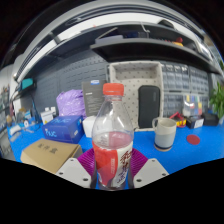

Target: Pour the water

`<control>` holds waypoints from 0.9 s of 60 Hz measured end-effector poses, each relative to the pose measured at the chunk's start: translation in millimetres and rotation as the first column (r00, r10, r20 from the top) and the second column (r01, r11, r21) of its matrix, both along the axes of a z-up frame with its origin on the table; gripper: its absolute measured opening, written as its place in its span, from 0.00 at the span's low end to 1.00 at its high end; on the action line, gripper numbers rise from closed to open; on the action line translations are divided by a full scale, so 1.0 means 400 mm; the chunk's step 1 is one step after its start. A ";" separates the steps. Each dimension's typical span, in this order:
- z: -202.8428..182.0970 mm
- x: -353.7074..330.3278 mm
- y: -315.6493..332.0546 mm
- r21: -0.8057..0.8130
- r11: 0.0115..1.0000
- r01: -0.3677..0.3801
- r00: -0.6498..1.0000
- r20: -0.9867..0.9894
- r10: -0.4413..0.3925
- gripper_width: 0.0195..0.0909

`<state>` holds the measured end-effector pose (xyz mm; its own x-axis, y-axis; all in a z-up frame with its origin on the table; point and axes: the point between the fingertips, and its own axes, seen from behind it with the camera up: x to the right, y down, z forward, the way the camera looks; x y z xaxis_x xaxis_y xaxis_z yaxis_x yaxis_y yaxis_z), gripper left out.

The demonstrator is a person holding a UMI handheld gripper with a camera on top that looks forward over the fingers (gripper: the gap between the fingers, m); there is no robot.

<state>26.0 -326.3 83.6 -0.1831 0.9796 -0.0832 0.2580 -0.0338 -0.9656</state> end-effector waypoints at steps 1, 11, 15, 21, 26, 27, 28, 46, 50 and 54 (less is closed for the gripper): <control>0.002 -0.005 0.007 -0.025 1.000 0.000 1.000 0.013 0.001 0.33; 0.042 -0.090 0.042 -0.323 0.945 0.047 0.992 0.124 -0.007 0.33; 0.063 -0.129 0.044 -0.463 0.883 0.073 0.984 0.175 0.011 0.33; 0.099 -0.181 0.046 -0.640 0.756 0.137 0.971 0.239 0.027 0.33; 0.120 -0.215 0.054 -0.764 0.610 0.211 0.954 0.296 0.041 0.33; 0.124 -0.222 0.056 -0.785 0.578 0.223 0.951 0.305 0.048 0.33; 0.126 -0.229 0.056 -0.804 0.546 0.236 0.947 0.317 0.058 0.33; 0.170 -0.311 0.065 -0.908 0.116 0.402 0.890 0.417 0.181 0.33; 0.175 -0.332 0.082 -0.899 0.002 0.438 0.885 0.432 0.176 0.33; 0.177 -0.344 0.095 -0.877 -0.093 0.471 0.874 0.450 0.185 0.33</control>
<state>-111.7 -288.3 154.2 0.3115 -0.2059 -0.9277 0.3260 -0.8938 0.3079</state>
